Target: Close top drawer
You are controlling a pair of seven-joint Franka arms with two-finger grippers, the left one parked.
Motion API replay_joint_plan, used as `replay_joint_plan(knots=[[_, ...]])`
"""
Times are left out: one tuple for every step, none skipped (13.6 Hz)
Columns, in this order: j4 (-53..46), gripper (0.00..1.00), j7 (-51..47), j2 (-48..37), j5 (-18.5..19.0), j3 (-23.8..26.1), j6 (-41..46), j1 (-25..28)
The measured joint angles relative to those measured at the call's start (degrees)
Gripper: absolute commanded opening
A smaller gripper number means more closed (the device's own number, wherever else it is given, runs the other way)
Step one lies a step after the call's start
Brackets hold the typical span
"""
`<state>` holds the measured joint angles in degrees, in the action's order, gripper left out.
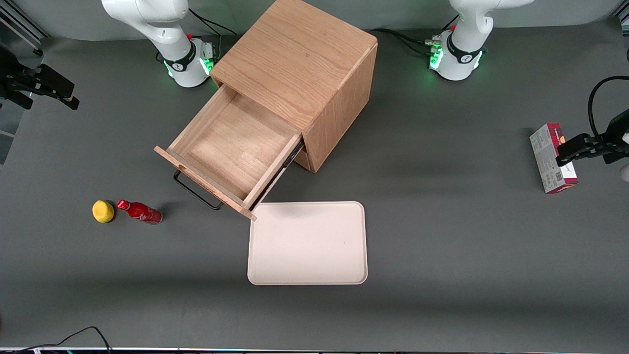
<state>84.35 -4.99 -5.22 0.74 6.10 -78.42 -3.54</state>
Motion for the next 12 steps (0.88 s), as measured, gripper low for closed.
replay_joint_plan(knots=[[0.0,1.0,0.0,0.0,0.0,-0.01,0.0,0.0],[0.0,1.0,0.0,0.0,0.0,-0.04,0.0,0.0],[0.0,1.0,0.0,0.0,0.0,-0.06,0.0,0.0],[0.0,1.0,0.0,0.0,0.0,-0.08,0.0,0.0],[0.0,1.0,0.0,0.0,0.0,-0.12,0.01,0.0],[0.0,1.0,0.0,0.0,0.0,-0.19,0.04,0.0],[0.0,1.0,0.0,0.0,0.0,-0.27,0.1,0.0],[0.0,1.0,0.0,0.0,0.0,-0.33,0.19,0.0],[0.0,1.0,0.0,0.0,0.0,-0.36,0.29,0.0],[0.0,1.0,0.0,0.0,0.0,-0.36,0.38,-0.01],[0.0,1.0,0.0,0.0,0.0,-0.37,0.48,-0.02],[0.0,1.0,0.0,0.0,0.0,-0.37,0.52,-0.03]])
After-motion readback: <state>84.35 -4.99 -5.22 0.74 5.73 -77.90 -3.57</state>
